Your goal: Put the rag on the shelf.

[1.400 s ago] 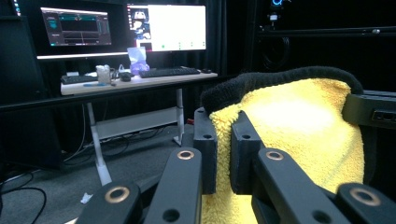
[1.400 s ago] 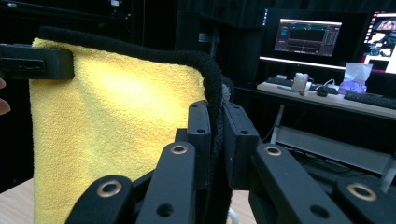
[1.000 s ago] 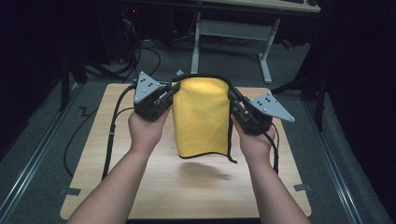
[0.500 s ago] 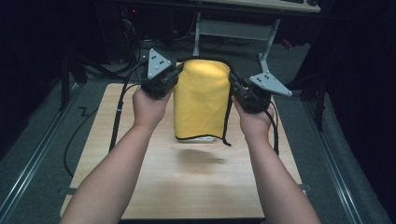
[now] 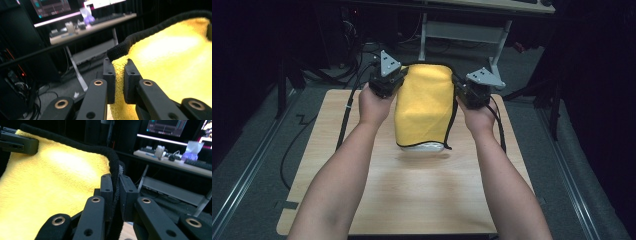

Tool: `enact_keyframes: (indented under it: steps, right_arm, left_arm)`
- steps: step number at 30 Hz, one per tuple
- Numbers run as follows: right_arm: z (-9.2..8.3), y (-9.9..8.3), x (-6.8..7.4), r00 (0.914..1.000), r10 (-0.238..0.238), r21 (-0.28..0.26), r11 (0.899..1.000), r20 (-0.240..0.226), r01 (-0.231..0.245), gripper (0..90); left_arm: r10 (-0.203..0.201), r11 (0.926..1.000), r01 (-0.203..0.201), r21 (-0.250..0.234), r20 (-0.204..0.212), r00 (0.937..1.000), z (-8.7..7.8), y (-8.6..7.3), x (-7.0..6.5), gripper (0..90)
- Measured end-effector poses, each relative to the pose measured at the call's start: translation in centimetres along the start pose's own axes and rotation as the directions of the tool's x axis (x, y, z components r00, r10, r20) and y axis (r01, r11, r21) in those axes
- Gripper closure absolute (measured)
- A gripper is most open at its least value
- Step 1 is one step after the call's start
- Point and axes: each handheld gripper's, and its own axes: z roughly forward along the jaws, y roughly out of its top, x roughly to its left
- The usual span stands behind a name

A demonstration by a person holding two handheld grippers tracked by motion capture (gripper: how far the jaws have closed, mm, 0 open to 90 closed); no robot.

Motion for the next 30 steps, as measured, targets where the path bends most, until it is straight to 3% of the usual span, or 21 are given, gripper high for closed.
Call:
enact_keyframes:
  steps: [8, 11, 17, 22, 23, 25, 26, 30]
  right_arm:
    - [1.5, -2.6, -0.8, 0.9996, -0.018, 0.08, 0.997, -0.022, 0.02, 83.1]
    - [1.9, -3.7, -1.0, 0.9988, -0.031, 0.108, 0.994, -0.037, 0.035, 83.1]
    - [2.0, -5.3, -0.7, 0.9977, -0.029, 0.145, 0.989, -0.061, 0.038, 83.1]
    - [1.9, -6.5, -0.7, 0.9961, -0.013, 0.181, 0.983, -0.088, 0.029, 83.1]
    - [1.9, -6.8, -0.7, 0.9959, -0.01, 0.185, 0.982, -0.089, 0.027, 83.0]
    - [1.9, -7.0, -0.7, 0.9958, -0.01, 0.187, 0.982, -0.091, 0.027, 83.0]
    - [2.0, -7.4, -0.5, 0.9956, 0.001, 0.192, 0.981, -0.094, 0.017, 83.0]
    - [2.1, -7.8, -0.3, 0.9948, 0.025, 0.19, 0.982, -0.099, -0.006, 82.9]
  left_arm:
    - [-0.033, 0.9967, 0.028, 0.076, 0.063, 0.9974, 1.9, -3.2, -0.2, 83.6]
    - [-0.024, 0.9938, 0.015, 0.11, 0.084, 0.9962, 2.1, -4.4, -0.6, 83.9]
    - [-0.063, 0.9885, 0.046, 0.144, 0.115, 0.9913, 2.2, -6.1, -0.8, 83.9]
    - [-0.108, 0.9826, 0.084, 0.166, 0.144, 0.9836, 2.3, -7.8, -1.0, 83.8]
    - [-0.138, 0.9803, 0.114, 0.162, 0.15, 0.979, 2.2, -8.3, -1.1, 83.8]
    - [-0.148, 0.9788, 0.124, 0.163, 0.148, 0.9779, 2.1, -8.5, -1.0, 83.8]
    - [-0.176, 0.975, 0.152, 0.162, 0.147, 0.9733, 2.0, -8.7, -1.0, 83.8]
    - [-0.201, 0.9694, 0.174, 0.173, 0.151, 0.9681, 1.9, -9.0, -0.8, 83.4]
